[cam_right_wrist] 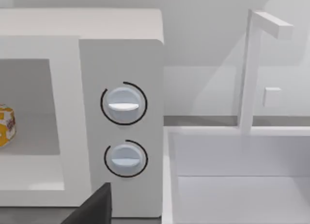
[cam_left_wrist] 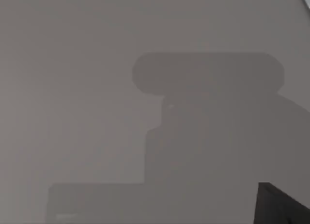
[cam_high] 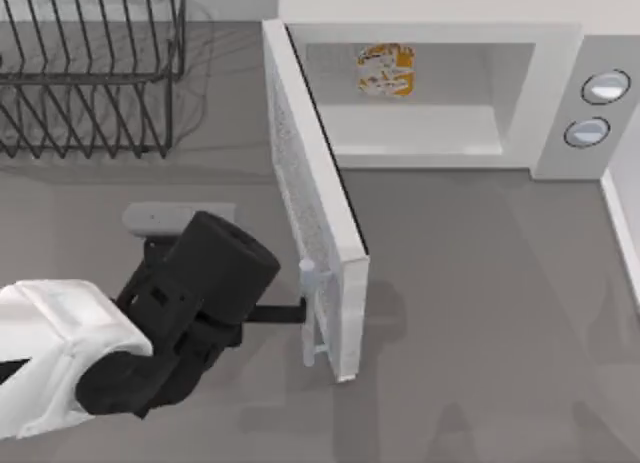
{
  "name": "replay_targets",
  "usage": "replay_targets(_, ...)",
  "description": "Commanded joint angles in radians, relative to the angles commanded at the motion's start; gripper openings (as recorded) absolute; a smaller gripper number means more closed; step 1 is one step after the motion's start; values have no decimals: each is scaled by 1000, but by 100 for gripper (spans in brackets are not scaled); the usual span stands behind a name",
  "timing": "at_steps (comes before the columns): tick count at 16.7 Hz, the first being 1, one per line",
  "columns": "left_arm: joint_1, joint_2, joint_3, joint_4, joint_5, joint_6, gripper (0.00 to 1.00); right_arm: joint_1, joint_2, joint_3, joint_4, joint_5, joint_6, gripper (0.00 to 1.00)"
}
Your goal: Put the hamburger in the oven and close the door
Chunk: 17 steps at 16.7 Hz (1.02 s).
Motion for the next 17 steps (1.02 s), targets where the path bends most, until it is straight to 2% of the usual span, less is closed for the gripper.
replay_targets(4,-128,137,128,-47,-79,-131,0,0,0,0,0,0,0,100)
replay_targets(12,-164,187,181,-73,-98,-169,0,0,0,0,0,0,0,100)
replay_targets(17,-265,371,428,-180,-142,-277,0,0,0,0,0,0,0,100)
